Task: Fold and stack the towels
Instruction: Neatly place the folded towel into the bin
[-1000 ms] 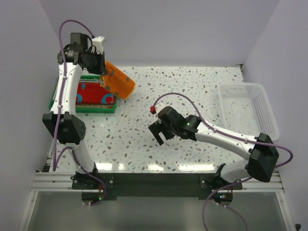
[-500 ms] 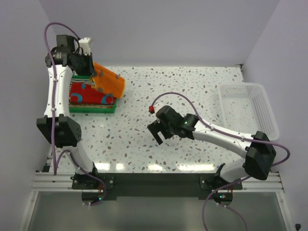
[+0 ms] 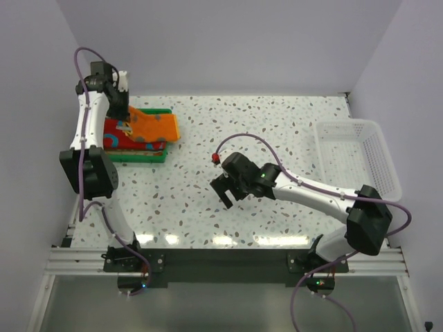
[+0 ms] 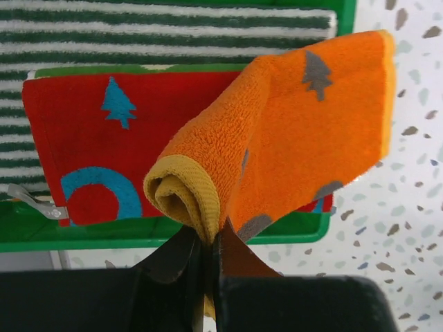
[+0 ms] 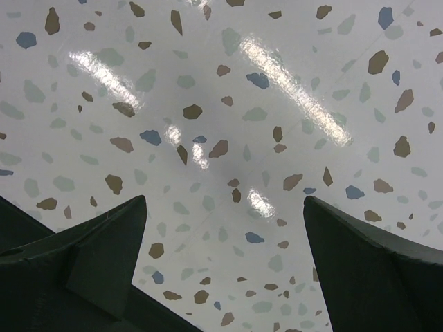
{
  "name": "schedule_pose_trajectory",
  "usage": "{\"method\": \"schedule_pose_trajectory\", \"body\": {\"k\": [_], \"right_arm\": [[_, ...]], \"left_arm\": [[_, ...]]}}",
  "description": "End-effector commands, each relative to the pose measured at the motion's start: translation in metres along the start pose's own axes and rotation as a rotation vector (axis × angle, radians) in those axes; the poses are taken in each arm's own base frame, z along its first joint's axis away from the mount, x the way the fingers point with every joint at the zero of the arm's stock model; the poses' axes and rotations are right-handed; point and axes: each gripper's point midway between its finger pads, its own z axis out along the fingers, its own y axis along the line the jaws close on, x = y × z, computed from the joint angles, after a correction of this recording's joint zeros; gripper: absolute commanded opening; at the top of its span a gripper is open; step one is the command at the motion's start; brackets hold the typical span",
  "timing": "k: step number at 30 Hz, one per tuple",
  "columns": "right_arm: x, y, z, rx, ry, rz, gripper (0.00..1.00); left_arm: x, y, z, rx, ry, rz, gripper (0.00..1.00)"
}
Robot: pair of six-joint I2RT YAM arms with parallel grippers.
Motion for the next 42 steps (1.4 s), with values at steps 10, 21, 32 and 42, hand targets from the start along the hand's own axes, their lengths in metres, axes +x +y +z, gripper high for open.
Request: {"method": "schedule_pose_trajectory", "body": {"k": [10,21,32,42], "right_arm": [[-0.012,0.004,0.006,-0.013,0.004,-0.021,0.99],[-0.009,0.005,0.010,-0.013,0.027,-0.032,0.99],[-0.008,0.004,0.011,-0.011,0.033,-0.031,0.99],[-0.016,-0.025,0.003,0.098,0.000,0.059,0.99]], "left_arm": [[-0.016,0.076,0.029,-0.341,-0.010,0.051,0.00],[-0.030,0.103,0.047,-0.470,-0.049,0.086,0.00],[-0.012,0.117,0.070,-0.540,0.019,0.087,0.22],[-0.040,0.117,-0.001,-0.623,-0.144,-0.043,1.00]]}}
